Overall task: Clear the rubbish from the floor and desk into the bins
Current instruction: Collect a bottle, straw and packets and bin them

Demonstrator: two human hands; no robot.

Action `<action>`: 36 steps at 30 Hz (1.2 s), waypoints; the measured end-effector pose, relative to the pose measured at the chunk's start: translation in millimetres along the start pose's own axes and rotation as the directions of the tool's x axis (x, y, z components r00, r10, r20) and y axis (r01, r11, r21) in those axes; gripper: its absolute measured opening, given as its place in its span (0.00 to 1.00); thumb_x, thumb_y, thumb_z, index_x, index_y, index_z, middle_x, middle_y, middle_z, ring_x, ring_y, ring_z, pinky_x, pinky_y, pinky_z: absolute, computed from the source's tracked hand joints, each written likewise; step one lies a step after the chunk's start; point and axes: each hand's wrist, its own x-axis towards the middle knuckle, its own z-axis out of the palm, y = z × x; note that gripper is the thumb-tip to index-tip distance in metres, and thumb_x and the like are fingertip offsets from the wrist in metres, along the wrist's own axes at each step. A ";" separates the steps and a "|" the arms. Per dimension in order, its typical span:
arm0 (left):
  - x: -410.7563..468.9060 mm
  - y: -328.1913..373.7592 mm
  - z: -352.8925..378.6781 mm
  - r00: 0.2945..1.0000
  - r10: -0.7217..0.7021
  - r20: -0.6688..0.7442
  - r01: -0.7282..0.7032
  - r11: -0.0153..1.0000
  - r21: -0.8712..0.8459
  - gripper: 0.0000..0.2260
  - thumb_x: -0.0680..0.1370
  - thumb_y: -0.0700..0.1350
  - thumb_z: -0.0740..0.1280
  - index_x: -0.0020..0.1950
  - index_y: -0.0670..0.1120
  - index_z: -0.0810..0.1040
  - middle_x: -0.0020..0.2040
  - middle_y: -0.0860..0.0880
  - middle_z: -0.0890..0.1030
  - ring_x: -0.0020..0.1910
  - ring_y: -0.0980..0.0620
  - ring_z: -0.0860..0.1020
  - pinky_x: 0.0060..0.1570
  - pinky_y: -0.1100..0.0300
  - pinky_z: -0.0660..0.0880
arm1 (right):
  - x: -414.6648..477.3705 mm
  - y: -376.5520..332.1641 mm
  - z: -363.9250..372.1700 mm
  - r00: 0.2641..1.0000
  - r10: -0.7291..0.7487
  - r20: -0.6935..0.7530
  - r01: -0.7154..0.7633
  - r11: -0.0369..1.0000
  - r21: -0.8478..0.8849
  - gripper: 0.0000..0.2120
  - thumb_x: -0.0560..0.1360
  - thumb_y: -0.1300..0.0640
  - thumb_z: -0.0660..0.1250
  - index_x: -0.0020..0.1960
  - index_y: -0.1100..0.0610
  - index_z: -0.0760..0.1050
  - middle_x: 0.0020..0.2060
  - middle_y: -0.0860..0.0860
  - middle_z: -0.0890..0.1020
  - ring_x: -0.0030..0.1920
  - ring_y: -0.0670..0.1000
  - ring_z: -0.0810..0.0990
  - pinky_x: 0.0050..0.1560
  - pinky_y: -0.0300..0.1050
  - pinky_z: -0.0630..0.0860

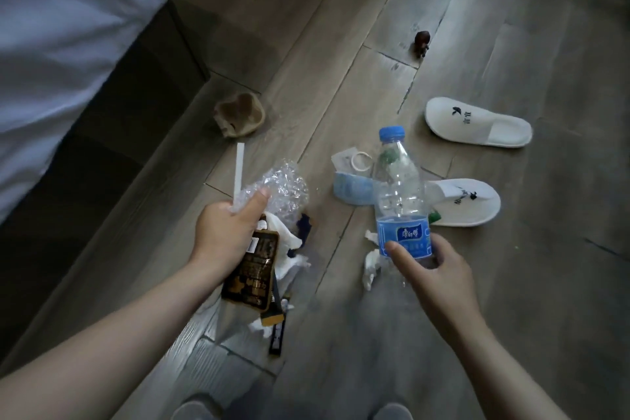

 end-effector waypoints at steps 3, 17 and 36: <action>-33.5 40.7 -16.5 1.000 0.004 0.029 -0.004 1.000 0.016 0.25 0.74 0.56 0.70 0.23 0.47 0.65 0.20 0.52 0.66 0.21 0.55 0.65 0.31 0.58 0.62 | -36.1 -28.5 -32.1 0.996 0.071 -0.060 -0.068 0.997 0.042 0.07 0.70 0.50 0.74 0.43 0.51 0.80 0.36 0.47 0.84 0.34 0.41 0.79 0.33 0.29 0.72; -247.0 359.6 -106.7 0.963 0.216 0.159 -0.226 0.973 0.042 0.23 0.73 0.55 0.70 0.25 0.44 0.68 0.23 0.50 0.67 0.22 0.56 0.64 0.23 0.63 0.59 | -213.4 -265.2 -265.5 0.951 0.118 -0.286 -0.075 0.985 0.158 0.09 0.70 0.47 0.73 0.43 0.50 0.78 0.39 0.48 0.83 0.38 0.43 0.81 0.38 0.39 0.75; -457.0 560.4 -203.4 0.650 0.568 0.506 -0.488 0.821 -0.295 0.24 0.74 0.51 0.70 0.25 0.45 0.63 0.20 0.54 0.62 0.19 0.58 0.60 0.21 0.66 0.57 | -496.0 -427.5 -386.1 0.653 0.178 -0.736 0.162 0.917 0.365 0.22 0.62 0.32 0.68 0.46 0.46 0.79 0.41 0.45 0.84 0.42 0.42 0.83 0.42 0.42 0.78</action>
